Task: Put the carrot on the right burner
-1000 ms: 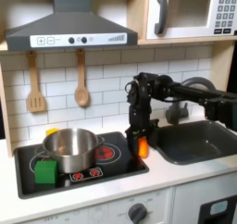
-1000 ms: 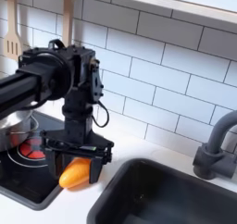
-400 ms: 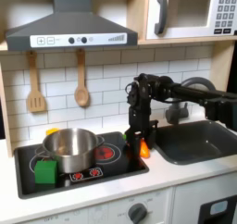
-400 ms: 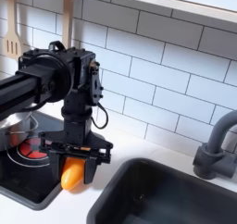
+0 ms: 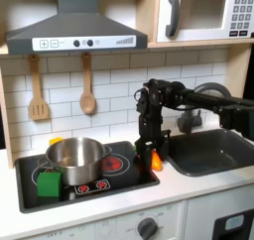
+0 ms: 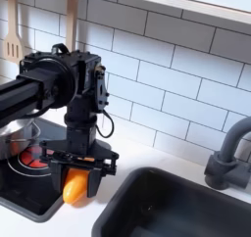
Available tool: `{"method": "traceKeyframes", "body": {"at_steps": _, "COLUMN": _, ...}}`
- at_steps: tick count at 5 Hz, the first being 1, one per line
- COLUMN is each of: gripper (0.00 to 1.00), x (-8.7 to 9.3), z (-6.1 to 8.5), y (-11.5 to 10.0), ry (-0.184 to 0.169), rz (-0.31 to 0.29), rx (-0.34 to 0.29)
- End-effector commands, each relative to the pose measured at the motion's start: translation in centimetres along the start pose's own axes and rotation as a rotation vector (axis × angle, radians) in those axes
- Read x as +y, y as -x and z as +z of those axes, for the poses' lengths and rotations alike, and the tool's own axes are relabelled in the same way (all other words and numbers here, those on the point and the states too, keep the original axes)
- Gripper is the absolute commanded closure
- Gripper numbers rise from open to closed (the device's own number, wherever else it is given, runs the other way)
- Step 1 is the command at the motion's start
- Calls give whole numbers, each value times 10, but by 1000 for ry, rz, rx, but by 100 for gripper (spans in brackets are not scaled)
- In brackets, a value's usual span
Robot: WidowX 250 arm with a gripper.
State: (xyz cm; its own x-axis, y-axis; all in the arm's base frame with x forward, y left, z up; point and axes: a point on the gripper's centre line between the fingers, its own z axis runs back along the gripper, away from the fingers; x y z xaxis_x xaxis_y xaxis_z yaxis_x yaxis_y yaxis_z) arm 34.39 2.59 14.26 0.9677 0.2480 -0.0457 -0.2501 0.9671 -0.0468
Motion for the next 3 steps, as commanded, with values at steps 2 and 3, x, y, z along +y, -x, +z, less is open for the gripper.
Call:
{"method": "traceKeyframes", "body": {"at_steps": 2, "gripper": 100, "x": 25, "z": 25, "y": 1, "ry": 26, "rz": 49, "rx": -25}}
{"method": "traceKeyframes", "body": {"at_steps": 3, "gripper": 100, "x": 30, "z": 17, "y": 2, "ry": 18, "rz": 54, "rx": 2}}
